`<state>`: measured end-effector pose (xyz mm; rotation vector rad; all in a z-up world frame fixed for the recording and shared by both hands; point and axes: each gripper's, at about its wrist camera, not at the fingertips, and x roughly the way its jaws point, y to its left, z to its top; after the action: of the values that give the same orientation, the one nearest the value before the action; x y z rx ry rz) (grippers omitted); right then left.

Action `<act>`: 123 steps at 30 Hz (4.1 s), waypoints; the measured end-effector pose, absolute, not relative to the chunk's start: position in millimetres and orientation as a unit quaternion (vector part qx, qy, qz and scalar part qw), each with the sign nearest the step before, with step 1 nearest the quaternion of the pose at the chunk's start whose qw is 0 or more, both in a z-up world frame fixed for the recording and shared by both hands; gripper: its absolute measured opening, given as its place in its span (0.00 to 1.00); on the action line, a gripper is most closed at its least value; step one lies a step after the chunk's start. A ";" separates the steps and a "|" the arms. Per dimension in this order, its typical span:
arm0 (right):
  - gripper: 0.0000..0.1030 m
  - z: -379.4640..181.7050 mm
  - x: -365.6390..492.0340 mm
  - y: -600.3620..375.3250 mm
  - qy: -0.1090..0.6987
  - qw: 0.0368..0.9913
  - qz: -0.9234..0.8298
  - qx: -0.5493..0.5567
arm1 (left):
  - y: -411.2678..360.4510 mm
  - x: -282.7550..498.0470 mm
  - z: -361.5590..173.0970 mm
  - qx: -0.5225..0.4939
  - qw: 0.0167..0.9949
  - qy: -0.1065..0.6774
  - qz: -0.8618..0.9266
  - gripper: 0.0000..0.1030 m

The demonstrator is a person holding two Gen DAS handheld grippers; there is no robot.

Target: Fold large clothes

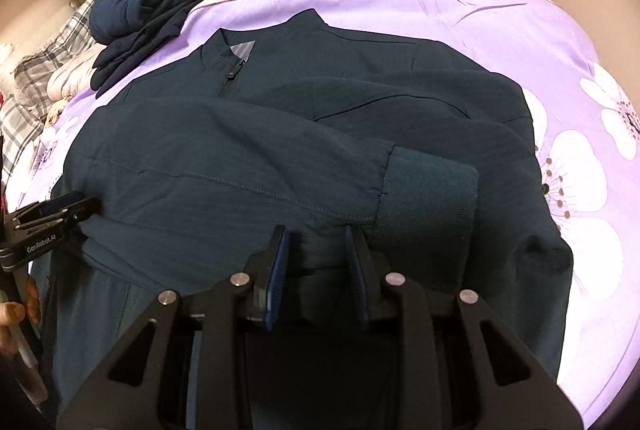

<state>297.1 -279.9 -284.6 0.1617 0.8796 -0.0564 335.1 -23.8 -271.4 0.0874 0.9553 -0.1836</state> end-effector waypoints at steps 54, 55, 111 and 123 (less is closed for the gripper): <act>0.58 -308.4 45.2 -212.2 0.448 0.893 -0.021 0.040 | 8.7 97.5 -284.6 0.072 0.868 0.476 -0.125 0.90; 0.59 -308.4 43.0 -211.3 0.449 0.893 -0.020 0.039 | 8.7 94.9 -284.3 0.073 0.868 0.475 -0.125 0.90; 0.63 -292.5 -55.4 -298.7 0.400 0.871 -0.006 0.286 | 146.5 65.2 -270.0 -0.201 0.840 0.489 -0.122 0.90; 0.70 -311.9 -43.5 -327.4 0.408 0.845 -0.013 0.345 | 144.6 89.3 -279.7 -0.253 0.798 0.507 -0.203 0.90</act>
<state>-43.5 -327.4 -311.9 0.7274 0.8602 -0.0276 89.3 144.6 -279.7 -0.5439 1.0880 -0.4361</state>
